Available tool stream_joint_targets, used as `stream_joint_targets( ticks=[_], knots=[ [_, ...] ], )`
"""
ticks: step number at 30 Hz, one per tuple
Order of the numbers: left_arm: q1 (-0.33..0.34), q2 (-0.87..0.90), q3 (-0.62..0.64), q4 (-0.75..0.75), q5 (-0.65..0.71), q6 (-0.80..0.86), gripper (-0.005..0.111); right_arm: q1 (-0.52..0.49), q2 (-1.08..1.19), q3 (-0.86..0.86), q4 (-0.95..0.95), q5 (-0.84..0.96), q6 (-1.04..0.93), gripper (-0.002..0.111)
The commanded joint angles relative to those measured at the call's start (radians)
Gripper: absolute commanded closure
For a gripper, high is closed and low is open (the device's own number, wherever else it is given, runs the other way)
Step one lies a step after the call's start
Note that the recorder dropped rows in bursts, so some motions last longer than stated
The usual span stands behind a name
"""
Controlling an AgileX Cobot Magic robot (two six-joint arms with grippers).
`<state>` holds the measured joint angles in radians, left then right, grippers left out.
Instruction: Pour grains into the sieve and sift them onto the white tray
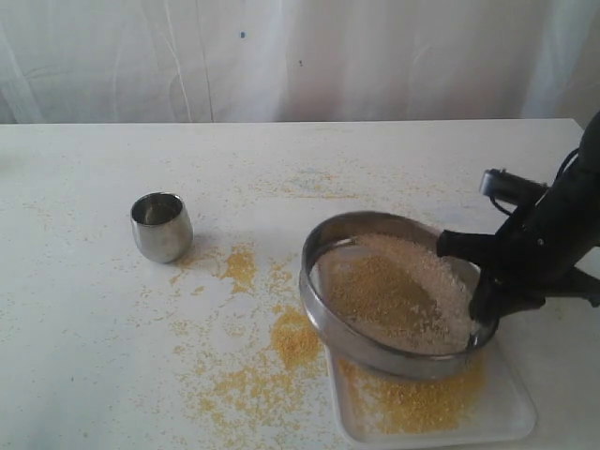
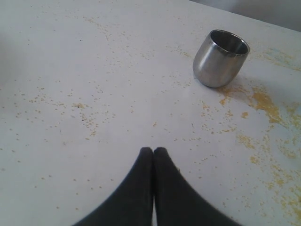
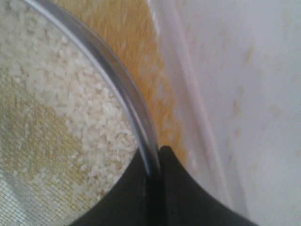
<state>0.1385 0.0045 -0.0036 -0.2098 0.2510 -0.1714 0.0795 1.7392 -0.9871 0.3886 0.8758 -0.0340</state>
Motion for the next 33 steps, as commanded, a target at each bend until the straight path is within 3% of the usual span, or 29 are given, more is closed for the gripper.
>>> stream_joint_targets(
  ticks=[1,4,9,13,18,22,26,33],
  knots=[
    [0.000,-0.005,0.004,-0.002,0.004,-0.007,0.107,0.030,-0.006,0.047,0.048,0.108,-0.015,0.108],
    [0.000,-0.005,0.004,-0.002,0.004,-0.007,0.107,0.030,0.008,0.049,0.020,-0.126,-0.073,0.108],
    [0.000,-0.005,0.004,-0.002,0.004,-0.007,0.107,0.038,0.006,0.058,0.029,0.015,-0.041,0.108],
    [0.000,-0.005,0.004,-0.002,0.004,-0.007,0.107,0.040,0.013,0.068,0.018,-0.256,-0.056,0.108],
    [0.000,-0.005,0.004,-0.002,0.004,-0.007,0.107,0.044,0.008,0.070,0.034,-0.036,-0.003,0.108],
    [0.000,-0.005,0.004,-0.002,0.004,-0.007,0.107,0.042,0.008,0.066,0.020,-0.215,-0.019,0.108],
    [0.000,-0.005,0.004,-0.002,0.004,-0.007,0.107,0.041,-0.004,0.051,0.044,-0.120,0.014,0.108],
    [0.000,-0.005,0.004,-0.002,0.004,-0.007,0.107,0.041,-0.004,0.051,0.040,-0.119,0.008,0.108]
  ],
)
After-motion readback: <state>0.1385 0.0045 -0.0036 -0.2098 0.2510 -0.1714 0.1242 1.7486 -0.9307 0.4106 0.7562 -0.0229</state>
